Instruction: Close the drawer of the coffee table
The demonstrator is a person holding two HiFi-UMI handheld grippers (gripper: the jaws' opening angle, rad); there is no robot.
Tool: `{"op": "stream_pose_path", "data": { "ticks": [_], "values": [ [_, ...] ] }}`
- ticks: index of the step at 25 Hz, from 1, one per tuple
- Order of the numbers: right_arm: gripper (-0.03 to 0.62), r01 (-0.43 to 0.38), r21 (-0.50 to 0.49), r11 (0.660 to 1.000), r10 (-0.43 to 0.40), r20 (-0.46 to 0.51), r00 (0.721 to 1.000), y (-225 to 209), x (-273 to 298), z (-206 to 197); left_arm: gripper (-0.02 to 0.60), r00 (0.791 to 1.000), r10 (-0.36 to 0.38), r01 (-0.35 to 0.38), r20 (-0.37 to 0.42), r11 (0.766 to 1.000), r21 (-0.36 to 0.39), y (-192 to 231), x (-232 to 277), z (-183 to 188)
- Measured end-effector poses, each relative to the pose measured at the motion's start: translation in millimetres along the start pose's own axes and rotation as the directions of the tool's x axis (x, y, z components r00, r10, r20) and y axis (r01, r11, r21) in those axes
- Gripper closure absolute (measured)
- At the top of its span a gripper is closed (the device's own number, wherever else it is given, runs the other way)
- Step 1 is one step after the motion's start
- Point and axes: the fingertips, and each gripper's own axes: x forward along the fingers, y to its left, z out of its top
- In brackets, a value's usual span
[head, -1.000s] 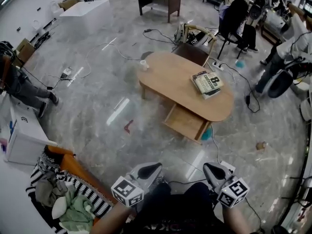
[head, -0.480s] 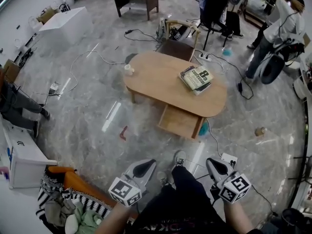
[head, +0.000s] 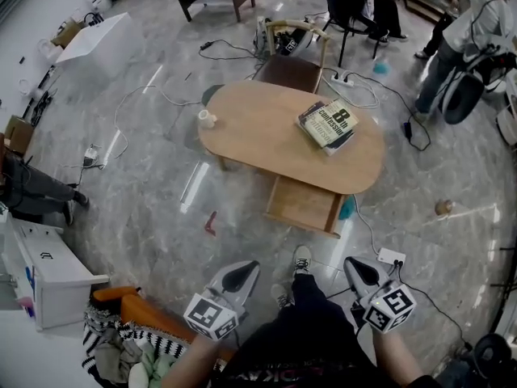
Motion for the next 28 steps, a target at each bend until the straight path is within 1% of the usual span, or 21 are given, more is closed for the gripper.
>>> {"op": "stream_pose_path", "data": {
  "ticks": [2,6,8,11,15,19,24,28],
  "values": [
    [0.592,0.024,0.001,1.000,-0.024,0.004,1.000,-20.2,8.5,4.1,0.583,1.000,0.003,-0.003,-0.018,1.000,0.031,10.8,17.3,3.0],
    [0.592,0.075,-0.051,0.996,-0.075,0.016,0.997,-56.1,25.1,8.9,0.583,0.999,0.010,-0.005,-0.041,0.991,0.134,31.9,46.8,3.7],
    [0.592,0.094,-0.046,0.995,-0.093,0.019,0.996,-76.7,33.0,7.3,0.583,0.998,0.008,0.001,-0.058,0.988,0.156,41.8,63.2,-1.1],
    [0.594,0.117,-0.012,0.993,-0.117,0.013,0.993,-111.0,47.5,-1.1,0.583,0.996,0.013,-0.001,-0.084,0.989,0.151,57.0,91.4,-8.9],
    [0.594,0.132,0.017,0.991,-0.132,-0.004,0.991,-148.4,68.1,-16.9,0.583,0.992,0.022,-0.001,-0.125,0.987,0.160,75.4,122.8,-29.3],
    [0.594,0.134,0.015,0.991,-0.133,-0.038,0.990,-176.6,90.3,-34.3,0.583,0.988,0.019,-0.001,-0.154,0.993,0.121,94.4,154.0,-50.8],
    [0.594,0.168,0.022,0.986,-0.166,-0.084,0.983,-194.2,97.8,-70.9,0.583,0.973,-0.017,0.038,-0.230,0.995,0.087,112.9,172.4,-96.6],
    [0.592,0.187,0.017,0.982,-0.183,-0.115,0.976,-195.1,107.4,-114.3,0.583,0.957,-0.025,0.055,-0.290,0.994,0.095,135.1,166.8,-136.6]
  ]
}}
